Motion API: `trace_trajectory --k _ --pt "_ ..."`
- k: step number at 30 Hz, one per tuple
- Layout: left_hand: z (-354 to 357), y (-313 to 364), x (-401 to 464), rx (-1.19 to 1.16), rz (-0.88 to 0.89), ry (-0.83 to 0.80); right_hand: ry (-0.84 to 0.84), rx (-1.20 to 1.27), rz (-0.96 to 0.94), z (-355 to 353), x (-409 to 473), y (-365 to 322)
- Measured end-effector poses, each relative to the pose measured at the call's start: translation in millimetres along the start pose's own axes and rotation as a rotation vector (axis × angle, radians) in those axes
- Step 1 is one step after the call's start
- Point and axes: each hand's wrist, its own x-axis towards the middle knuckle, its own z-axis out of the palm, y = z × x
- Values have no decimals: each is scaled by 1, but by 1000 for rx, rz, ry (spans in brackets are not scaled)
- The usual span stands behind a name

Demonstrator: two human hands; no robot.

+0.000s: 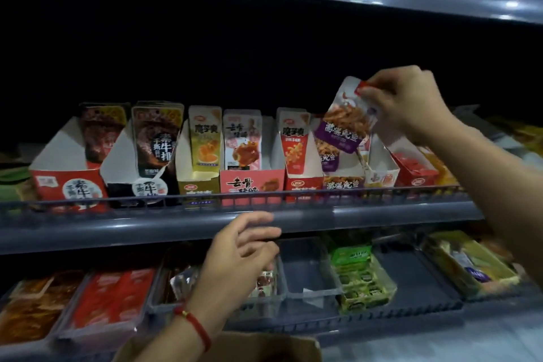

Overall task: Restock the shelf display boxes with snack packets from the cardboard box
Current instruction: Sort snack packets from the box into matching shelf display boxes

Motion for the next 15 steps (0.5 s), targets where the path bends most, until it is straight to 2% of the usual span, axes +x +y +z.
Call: trace_trajectory --k 5,10,15 --pt "-6 -8 1 94 -20 16 -134 -138 42 48 26 37" --pt "-17 -11 6 108 -47 45 -344 -230 -59 82 31 52" --pt "-23 -19 14 144 -68 61 -323 -311 -122 87 32 56"
